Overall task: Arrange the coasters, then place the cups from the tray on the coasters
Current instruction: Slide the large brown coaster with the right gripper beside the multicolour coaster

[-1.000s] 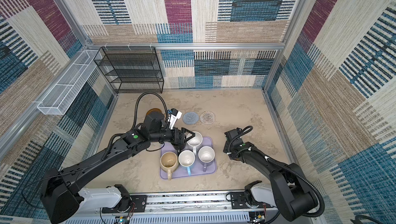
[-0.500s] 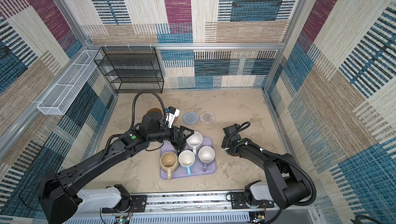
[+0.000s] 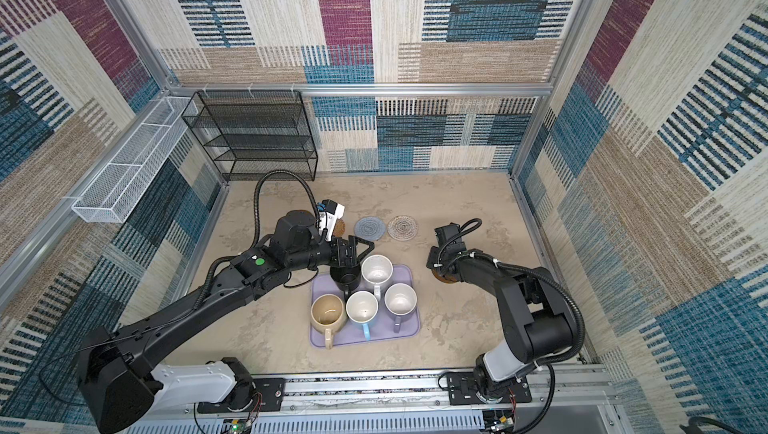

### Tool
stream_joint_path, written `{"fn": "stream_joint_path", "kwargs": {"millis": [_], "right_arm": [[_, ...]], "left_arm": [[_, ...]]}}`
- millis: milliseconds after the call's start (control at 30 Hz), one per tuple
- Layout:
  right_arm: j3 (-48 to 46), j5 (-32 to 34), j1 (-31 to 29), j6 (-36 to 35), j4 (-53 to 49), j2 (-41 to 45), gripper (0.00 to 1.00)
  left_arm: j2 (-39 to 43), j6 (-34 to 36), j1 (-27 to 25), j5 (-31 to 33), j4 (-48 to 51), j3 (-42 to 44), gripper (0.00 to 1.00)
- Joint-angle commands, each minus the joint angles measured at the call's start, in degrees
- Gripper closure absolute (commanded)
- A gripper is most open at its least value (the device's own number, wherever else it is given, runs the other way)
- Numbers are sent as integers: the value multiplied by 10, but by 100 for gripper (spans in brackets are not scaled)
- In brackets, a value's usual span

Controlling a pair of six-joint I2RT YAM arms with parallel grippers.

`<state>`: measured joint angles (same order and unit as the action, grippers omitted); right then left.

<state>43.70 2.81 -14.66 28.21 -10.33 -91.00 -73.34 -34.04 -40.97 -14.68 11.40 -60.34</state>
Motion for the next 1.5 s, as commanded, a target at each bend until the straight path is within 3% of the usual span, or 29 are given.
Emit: {"fn": "stream_joint_path", "kwargs": {"millis": [0,233,433,667,1467], "right_arm": [[22,-17,2,-8,-9,-35,54],[98,-27,4,-15,-1,-114,55],[141,-24,10,-17,-2,-146,54],[191,-25,20,-27,-8,-184,54],[265,-38,31,-42,-15,-221,53]], "left_arm": [[-11,19,3,11,4,-12,0],[-53,22,15,-3,1,-44,0],[-125,26,23,-32,7,-124,0],[-173,23,26,-47,1,-141,1],[-182,27,32,-54,9,-152,1]]}}
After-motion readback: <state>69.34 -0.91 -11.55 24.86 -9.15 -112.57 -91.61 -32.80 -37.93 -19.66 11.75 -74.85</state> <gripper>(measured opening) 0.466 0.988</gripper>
